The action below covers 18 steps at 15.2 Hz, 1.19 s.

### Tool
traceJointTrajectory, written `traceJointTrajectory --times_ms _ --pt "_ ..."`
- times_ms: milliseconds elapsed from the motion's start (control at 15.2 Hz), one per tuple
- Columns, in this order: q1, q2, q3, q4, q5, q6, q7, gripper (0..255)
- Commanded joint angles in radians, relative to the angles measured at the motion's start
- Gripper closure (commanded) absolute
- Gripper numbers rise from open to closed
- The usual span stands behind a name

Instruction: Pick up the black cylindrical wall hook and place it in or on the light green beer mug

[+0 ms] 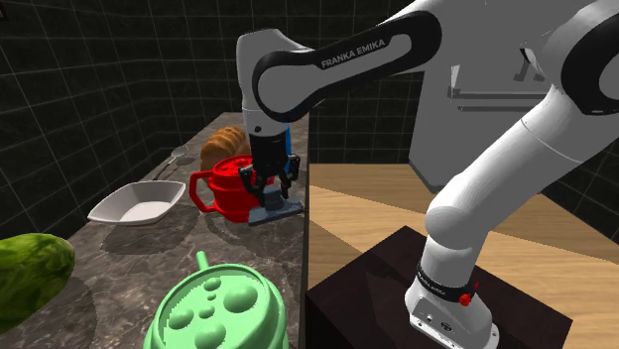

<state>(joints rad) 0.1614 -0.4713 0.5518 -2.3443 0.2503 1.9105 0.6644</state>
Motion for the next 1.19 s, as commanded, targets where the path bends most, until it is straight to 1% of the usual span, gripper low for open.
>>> traceJointTrajectory --times_ms 0,1122 --pt "-0.001 -0.004 -0.005 0.025 -0.003 -0.028 0.001 255" --pt "-0.014 -0.009 -0.045 0.247 -0.029 -0.255 0.008 255"
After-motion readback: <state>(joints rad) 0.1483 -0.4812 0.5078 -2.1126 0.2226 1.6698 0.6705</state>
